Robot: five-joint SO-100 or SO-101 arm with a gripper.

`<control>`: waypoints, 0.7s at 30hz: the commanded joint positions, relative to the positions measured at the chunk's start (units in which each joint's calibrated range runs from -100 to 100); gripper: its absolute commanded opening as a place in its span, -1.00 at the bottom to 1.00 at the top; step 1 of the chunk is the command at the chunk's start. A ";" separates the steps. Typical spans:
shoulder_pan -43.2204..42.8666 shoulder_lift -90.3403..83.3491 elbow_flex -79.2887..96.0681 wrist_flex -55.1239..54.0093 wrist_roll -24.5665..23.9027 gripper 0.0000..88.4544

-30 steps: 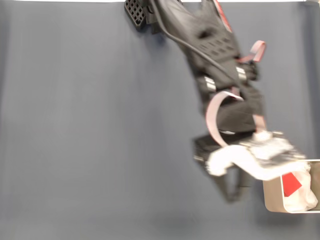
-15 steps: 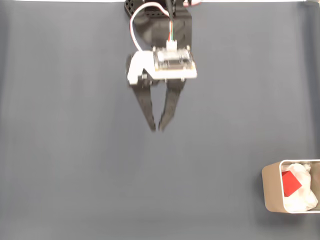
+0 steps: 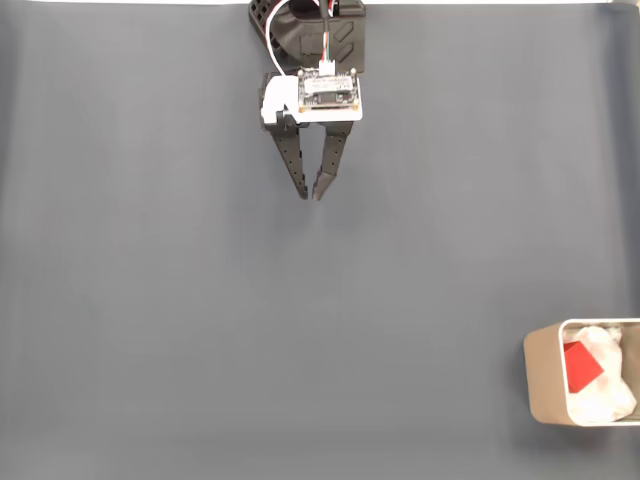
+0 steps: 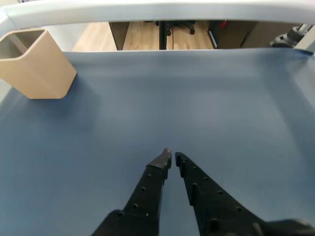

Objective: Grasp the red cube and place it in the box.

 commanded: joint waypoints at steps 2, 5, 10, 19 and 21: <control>0.15 -6.18 6.68 3.29 -0.29 -1.00; -0.07 -8.35 7.59 10.34 -0.44 -1.00; -0.49 -12.59 7.68 26.08 -0.63 -1.00; -0.49 -12.59 7.68 34.69 -2.00 -1.00; -0.49 -12.59 7.68 34.69 -2.00 -1.00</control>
